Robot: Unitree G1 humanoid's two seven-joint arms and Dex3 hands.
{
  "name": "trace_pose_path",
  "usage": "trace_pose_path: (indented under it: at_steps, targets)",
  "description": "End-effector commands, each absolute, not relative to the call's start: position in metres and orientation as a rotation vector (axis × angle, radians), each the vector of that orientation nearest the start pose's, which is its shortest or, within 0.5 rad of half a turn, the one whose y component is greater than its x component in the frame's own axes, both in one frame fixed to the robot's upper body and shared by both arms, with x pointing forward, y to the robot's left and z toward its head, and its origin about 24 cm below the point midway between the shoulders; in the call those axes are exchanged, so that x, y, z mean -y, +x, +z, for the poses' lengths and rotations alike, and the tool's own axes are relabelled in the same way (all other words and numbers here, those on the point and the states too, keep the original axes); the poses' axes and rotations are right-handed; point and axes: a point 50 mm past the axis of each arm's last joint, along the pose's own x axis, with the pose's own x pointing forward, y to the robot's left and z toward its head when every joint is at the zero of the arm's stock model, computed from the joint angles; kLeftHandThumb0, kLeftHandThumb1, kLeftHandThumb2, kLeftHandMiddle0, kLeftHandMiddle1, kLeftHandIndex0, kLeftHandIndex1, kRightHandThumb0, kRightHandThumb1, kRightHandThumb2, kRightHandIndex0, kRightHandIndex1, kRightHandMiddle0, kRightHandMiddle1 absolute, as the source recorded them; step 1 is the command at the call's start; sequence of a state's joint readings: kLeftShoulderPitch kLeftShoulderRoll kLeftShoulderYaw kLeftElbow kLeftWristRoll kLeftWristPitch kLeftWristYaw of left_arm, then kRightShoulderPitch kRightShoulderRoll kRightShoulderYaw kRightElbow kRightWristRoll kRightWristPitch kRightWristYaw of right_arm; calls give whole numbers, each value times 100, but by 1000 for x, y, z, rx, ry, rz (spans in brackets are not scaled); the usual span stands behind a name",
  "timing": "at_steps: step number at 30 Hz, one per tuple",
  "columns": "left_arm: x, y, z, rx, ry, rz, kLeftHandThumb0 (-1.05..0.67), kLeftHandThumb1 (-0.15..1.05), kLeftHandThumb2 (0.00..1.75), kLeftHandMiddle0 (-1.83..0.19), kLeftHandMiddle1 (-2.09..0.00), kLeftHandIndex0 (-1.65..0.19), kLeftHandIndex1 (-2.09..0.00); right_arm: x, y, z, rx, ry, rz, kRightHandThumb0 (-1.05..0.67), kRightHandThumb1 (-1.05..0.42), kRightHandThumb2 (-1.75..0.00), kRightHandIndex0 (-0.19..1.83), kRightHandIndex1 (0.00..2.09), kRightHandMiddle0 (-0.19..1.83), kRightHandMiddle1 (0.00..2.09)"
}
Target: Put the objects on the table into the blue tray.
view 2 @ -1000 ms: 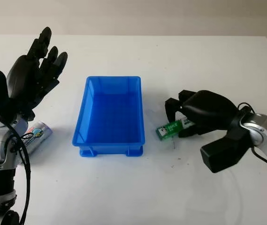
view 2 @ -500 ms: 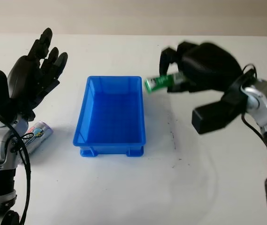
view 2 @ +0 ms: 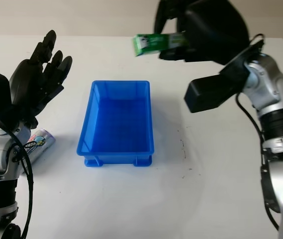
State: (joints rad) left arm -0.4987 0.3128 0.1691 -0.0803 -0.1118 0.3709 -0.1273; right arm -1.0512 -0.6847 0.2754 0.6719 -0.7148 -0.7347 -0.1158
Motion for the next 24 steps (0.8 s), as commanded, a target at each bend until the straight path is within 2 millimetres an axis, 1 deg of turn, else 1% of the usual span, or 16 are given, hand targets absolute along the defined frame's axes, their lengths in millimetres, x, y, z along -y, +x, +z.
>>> trace_pose_path:
  at_steps: [1, 3, 5, 7, 10, 12, 15, 18, 20, 24]
  targets:
    - [-201, 322, 193, 252, 159, -44, -43, 105, 43, 9, -5, 11, -5, 150, 362, 276, 1027, -1445, 295, -45, -105, -18, 34, 175, 22, 177]
    - [-201, 321, 194, 256, 169, -43, -43, 105, 44, 10, -4, 11, -4, 138, 361, 271, 1058, -1446, 356, -45, -105, -16, 35, 181, 22, 182]
    - [-202, 321, 195, 256, 167, -38, -44, 105, 44, 10, -4, 10, -5, 127, 360, 264, 1077, -1455, 417, -45, -105, -15, 34, 183, 21, 184]
    - [-203, 322, 194, 258, 146, -28, -45, 105, 41, 10, -5, 9, -5, 121, 359, 256, 1085, -1461, 473, -44, -105, -14, 34, 179, 22, 180]
    - [-204, 322, 193, 264, 140, -21, -47, 105, 38, 9, -5, 9, -6, 113, 359, 244, 1079, -1471, 550, -44, -105, -16, 35, 179, 22, 179]
    - [-204, 322, 193, 268, 141, -17, -47, 105, 37, 9, -5, 9, -6, 109, 358, 236, 1078, -1481, 592, -44, -105, -15, 39, 174, 26, 175]
    - [-203, 322, 193, 272, 139, -16, -48, 105, 38, 9, -5, 9, -5, 105, 357, 226, 1068, -1487, 648, -44, -105, -14, 40, 172, 27, 174]
    - [-202, 321, 193, 268, 144, -20, -47, 105, 39, 10, -5, 9, -5, 104, 356, 217, 1060, -1504, 680, -45, -105, -16, 36, 179, 24, 175]
    - [-201, 321, 193, 267, 153, -21, -47, 105, 40, 9, -5, 10, -5, 104, 355, 213, 1047, -1507, 701, -44, -105, -17, 33, 173, 22, 169]
    - [-201, 321, 193, 267, 160, -21, -45, 105, 42, 9, -5, 10, -5, 108, 356, 210, 989, -1551, 745, -46, -105, -19, 25, 167, 15, 164]
